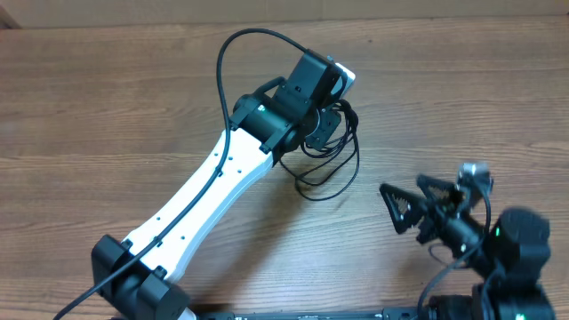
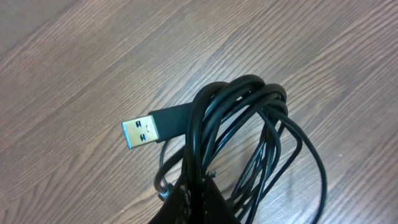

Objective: Untangle cables

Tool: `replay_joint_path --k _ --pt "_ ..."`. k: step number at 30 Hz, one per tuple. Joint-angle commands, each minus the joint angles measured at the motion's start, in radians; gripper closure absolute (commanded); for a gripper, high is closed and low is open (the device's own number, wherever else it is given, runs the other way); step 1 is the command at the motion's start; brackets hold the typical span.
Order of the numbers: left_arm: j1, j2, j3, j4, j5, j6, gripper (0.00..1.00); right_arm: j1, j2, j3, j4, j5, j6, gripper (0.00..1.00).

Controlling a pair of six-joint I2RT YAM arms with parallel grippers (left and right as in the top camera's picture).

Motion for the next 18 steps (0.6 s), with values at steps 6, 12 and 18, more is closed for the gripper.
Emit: replay_joint_path --k 6,12,18 --pt "0.002 -0.034 0.031 -0.055 0.115 0.004 0.96 0.004 0.314 0.14 0.174 -0.33 -0.042 0.19" --pt "0.008 -0.07 0.031 -0.105 0.307 0.144 0.96 0.004 0.414 0.14 0.193 -0.284 -0.05 0.29" --pt "0.072 -0.108 0.031 -0.093 0.396 0.155 0.96 0.004 0.468 0.14 0.192 -0.288 -0.076 0.31"
